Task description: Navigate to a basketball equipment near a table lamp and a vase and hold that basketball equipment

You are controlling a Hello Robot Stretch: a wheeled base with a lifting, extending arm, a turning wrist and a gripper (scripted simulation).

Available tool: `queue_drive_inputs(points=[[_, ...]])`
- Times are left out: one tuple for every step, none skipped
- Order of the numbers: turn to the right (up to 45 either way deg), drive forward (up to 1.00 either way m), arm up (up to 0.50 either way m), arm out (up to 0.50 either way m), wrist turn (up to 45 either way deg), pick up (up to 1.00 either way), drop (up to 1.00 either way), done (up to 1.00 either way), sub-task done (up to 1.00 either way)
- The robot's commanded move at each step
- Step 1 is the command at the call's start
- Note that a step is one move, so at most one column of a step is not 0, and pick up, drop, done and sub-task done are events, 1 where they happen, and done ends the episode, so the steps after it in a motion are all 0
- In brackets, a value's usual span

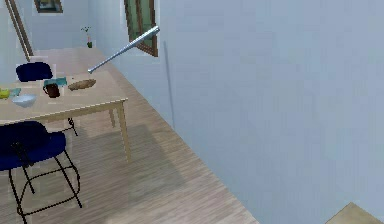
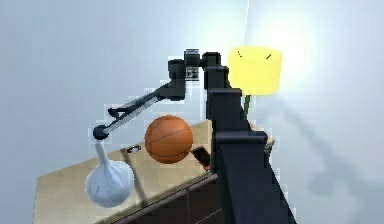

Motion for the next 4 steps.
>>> queue_drive_inputs(points=[[0.0,0.00,0.00,0.00,45.0,0.00,0.00,0.00,0.00],[0.0,0.00,0.00,0.00,24.0,0.00,0.00,0.00,0.00],[0.0,0.00,-0.28,0.00,0.0,0.00,0.00,0.00,0.00],[0.0,0.00,0.00,0.00,0.0,1.00,0.00,0.00,0.00]])
